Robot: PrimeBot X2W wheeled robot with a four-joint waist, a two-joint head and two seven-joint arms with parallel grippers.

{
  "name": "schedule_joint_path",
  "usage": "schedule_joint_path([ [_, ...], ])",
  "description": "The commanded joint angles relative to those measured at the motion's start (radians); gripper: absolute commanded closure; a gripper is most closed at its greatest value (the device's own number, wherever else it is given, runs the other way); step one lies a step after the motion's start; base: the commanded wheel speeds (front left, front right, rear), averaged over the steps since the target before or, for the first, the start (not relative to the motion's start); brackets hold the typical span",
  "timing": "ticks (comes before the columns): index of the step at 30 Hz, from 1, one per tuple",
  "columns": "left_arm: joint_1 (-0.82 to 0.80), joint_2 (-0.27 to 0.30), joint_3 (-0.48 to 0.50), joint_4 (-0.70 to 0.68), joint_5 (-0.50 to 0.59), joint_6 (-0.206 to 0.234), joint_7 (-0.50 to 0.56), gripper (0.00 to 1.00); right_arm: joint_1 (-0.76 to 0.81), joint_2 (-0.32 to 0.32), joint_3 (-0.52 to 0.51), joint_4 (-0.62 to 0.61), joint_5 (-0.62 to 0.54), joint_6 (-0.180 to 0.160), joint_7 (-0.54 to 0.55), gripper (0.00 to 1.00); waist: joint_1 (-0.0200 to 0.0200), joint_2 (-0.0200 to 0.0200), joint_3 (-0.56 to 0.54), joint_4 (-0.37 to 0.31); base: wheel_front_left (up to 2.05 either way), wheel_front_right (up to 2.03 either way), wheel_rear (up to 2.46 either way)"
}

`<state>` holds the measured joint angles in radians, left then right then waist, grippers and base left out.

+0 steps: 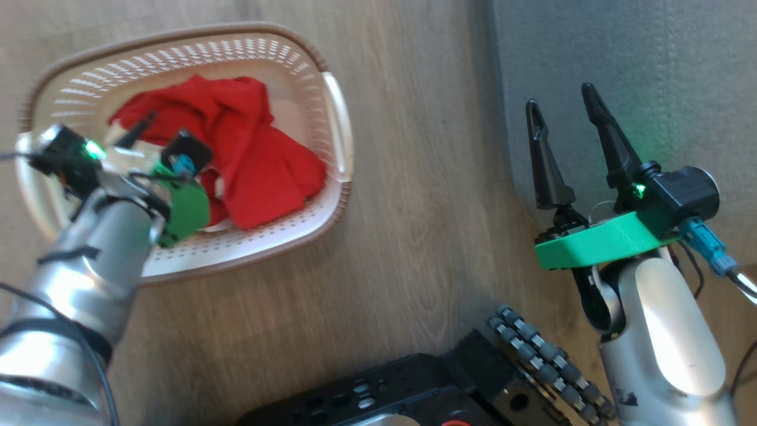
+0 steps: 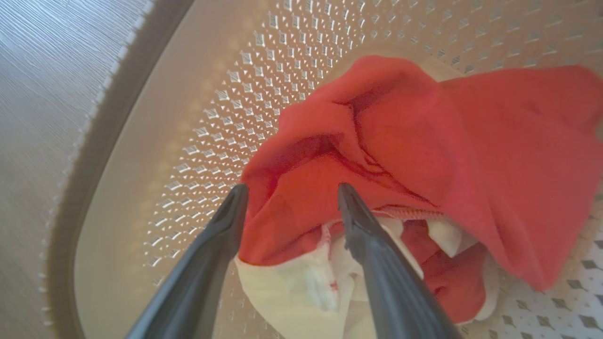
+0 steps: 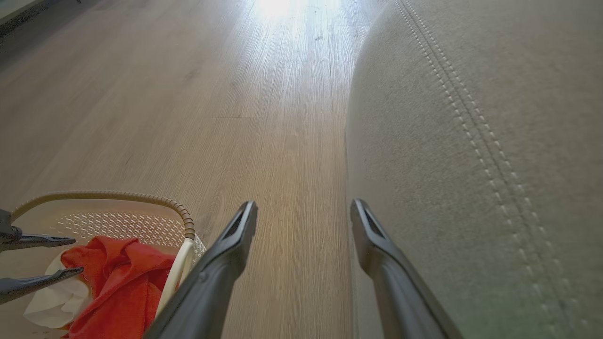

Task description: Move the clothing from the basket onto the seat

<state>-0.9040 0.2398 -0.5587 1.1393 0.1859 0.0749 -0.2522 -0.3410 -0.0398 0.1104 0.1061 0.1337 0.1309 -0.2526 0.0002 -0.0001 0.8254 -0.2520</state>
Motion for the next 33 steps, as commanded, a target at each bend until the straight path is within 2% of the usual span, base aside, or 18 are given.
schedule_joint_path([
  [1,-0.015,0.040,0.007,0.006,0.012,0.008,-0.010,0.00,0.020,-0.010,0.026,-0.027,0.012,0.000,-0.009,0.00,-0.0002,0.0001,0.046,-0.049,0.00,0.00,0.00],
  [5,-0.087,0.073,-0.023,0.090,0.037,-0.021,0.015,0.00,0.011,-0.010,0.051,-0.029,0.043,0.000,-0.009,0.00,-0.0002,0.0001,0.074,-0.088,0.00,0.00,0.00],
  [10,-0.153,0.114,-0.056,0.127,0.064,-0.041,0.073,0.00,-0.001,-0.010,0.080,-0.036,0.077,0.000,-0.009,0.00,-0.0002,0.0001,0.107,-0.128,0.00,0.00,0.00],
  [21,-0.171,0.134,-0.054,0.150,0.017,-0.163,0.315,0.00,0.005,-0.010,0.103,-0.036,0.100,0.000,-0.009,0.00,-0.0002,0.0001,0.122,-0.150,0.00,0.00,0.00],
  [22,-0.171,0.135,-0.053,0.150,0.011,-0.168,0.329,0.08,0.005,-0.010,0.104,-0.035,0.101,0.000,-0.009,0.00,-0.0002,0.0001,0.121,-0.151,0.00,0.00,0.00],
  [23,-0.171,0.136,-0.053,0.150,0.007,-0.173,0.340,0.62,0.005,-0.010,0.105,-0.034,0.102,0.000,-0.009,0.00,-0.0002,0.0001,0.121,-0.152,0.00,0.00,0.00],
  [24,-0.171,0.137,-0.054,0.150,0.003,-0.176,0.345,1.00,0.004,-0.010,0.106,-0.033,0.104,0.000,-0.009,0.00,-0.0002,0.0001,0.121,-0.152,0.00,0.00,0.00],
  [30,-0.166,0.138,-0.064,0.151,-0.018,-0.192,0.331,1.00,-0.015,-0.010,0.112,-0.025,0.111,0.000,-0.009,0.00,-0.0002,0.0001,0.113,-0.154,0.00,0.00,0.00],
  [33,-0.156,0.133,-0.060,0.151,-0.031,-0.176,0.301,1.00,-0.024,-0.010,0.112,-0.019,0.105,0.000,-0.009,0.00,-0.0002,0.0001,0.091,-0.149,0.00,0.00,0.00],
])
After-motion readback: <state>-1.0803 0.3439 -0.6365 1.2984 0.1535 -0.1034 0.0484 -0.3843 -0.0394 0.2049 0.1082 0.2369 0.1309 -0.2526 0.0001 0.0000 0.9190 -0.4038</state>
